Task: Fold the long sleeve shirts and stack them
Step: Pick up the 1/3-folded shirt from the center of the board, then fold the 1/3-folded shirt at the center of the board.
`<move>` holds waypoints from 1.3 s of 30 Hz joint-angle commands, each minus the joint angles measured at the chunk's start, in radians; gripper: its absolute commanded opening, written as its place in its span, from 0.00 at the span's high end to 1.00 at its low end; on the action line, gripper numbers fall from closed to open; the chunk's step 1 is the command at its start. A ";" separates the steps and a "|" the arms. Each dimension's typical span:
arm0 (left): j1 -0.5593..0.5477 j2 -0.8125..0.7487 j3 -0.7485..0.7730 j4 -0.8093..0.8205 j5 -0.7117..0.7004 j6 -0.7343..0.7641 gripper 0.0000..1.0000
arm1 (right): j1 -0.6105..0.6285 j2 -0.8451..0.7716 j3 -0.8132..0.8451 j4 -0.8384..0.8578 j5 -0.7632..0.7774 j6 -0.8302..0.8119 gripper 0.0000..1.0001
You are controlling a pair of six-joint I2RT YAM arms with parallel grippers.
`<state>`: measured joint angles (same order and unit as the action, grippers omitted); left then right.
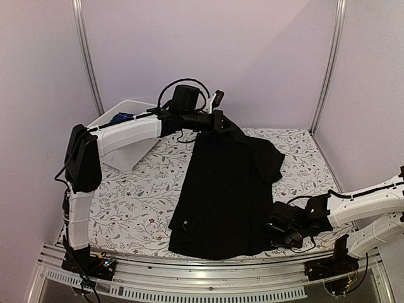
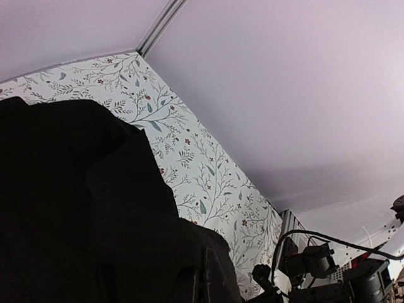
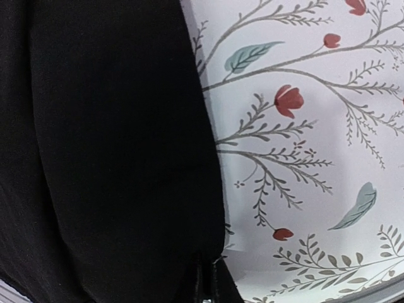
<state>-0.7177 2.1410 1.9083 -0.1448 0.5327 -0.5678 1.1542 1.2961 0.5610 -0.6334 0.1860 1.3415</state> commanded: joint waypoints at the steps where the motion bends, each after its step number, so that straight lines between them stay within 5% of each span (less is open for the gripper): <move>1: 0.008 0.022 0.088 -0.016 -0.017 0.041 1.00 | 0.009 0.031 -0.052 -0.024 -0.046 -0.013 1.00; 11: 0.030 0.055 0.314 -0.023 -0.059 0.100 1.00 | 0.009 -0.149 0.026 -0.262 0.092 0.044 1.00; 18: 0.100 0.003 0.333 -0.005 -0.082 0.139 1.00 | 0.009 -0.170 0.117 -0.288 0.115 -0.037 1.00; 31: 0.271 -0.277 -0.033 0.082 -0.111 0.192 1.00 | 0.009 0.087 0.300 0.028 -0.048 -0.406 1.00; 39: 0.359 -0.320 -0.079 0.091 -0.103 0.228 1.00 | 0.009 0.279 0.407 0.134 -0.166 -0.553 1.00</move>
<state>-0.3889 1.8374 1.8488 -0.0860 0.4320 -0.3756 1.1584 1.5146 0.9180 -0.5751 0.0917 0.8894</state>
